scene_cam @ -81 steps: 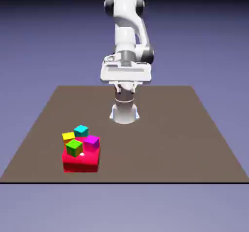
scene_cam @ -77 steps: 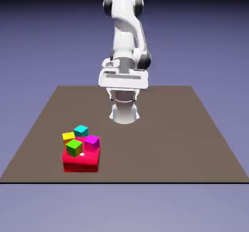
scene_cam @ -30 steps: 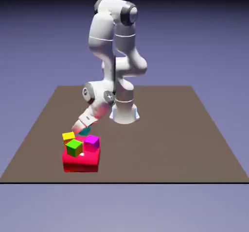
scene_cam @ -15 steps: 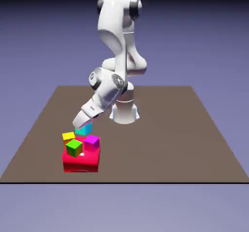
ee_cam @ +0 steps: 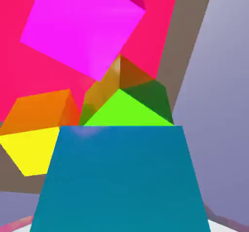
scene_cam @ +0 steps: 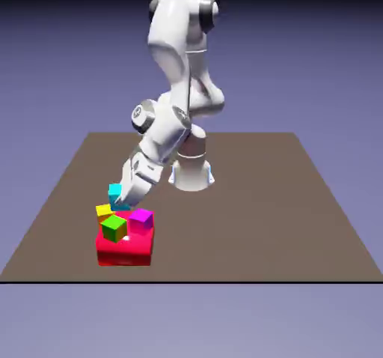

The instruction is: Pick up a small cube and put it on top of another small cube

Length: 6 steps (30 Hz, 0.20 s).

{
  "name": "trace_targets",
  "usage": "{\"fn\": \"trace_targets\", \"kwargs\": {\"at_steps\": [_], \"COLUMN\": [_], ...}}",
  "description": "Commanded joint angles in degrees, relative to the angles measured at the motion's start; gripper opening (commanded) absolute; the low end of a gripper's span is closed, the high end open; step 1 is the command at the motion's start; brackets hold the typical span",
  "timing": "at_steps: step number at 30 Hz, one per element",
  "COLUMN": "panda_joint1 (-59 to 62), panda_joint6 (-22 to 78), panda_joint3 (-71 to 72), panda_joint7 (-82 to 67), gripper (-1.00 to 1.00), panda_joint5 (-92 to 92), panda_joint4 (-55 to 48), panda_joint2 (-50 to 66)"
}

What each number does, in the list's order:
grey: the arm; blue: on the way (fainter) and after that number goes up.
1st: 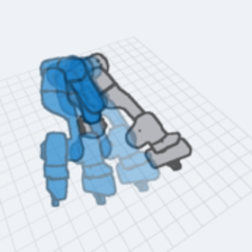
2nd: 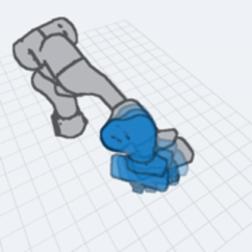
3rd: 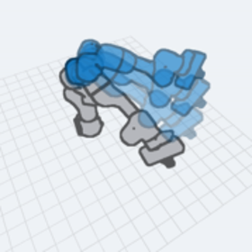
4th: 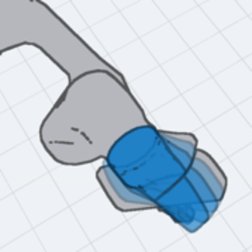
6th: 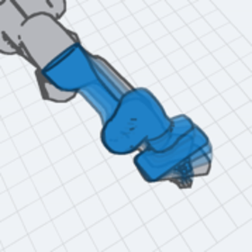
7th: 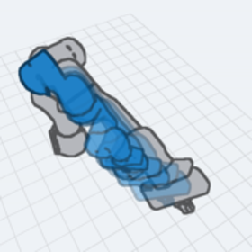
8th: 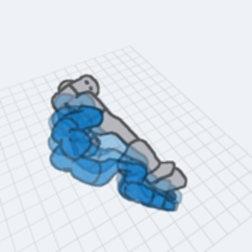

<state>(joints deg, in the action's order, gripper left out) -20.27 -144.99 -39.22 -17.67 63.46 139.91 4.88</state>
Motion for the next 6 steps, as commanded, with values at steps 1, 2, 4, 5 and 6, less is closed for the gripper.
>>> {"fn": "trace_targets", "kwargs": {"at_steps": [1, 2, 4, 5, 6], "panda_joint1": [0.55, 1.15, 1.15, 0.48, -0.19], "panda_joint6": [-2.08, -3.90, -3.91, -1.88, 0.14], "panda_joint3": [-0.29, -0.56, -0.56, -0.26, 0.03], "panda_joint7": [0.77, 1.44, 1.44, 0.70, -0.04], "gripper": [-1.00, -1.00, 1.00, 1.00, 1.00], "panda_joint5": [0.56, 1.03, 1.03, 0.51, -0.01], "panda_joint4": [-0.32, -0.60, -0.60, -0.29, 0.03], "panda_joint2": [2.08, 3.95, 3.95, 1.88, -0.20]}}
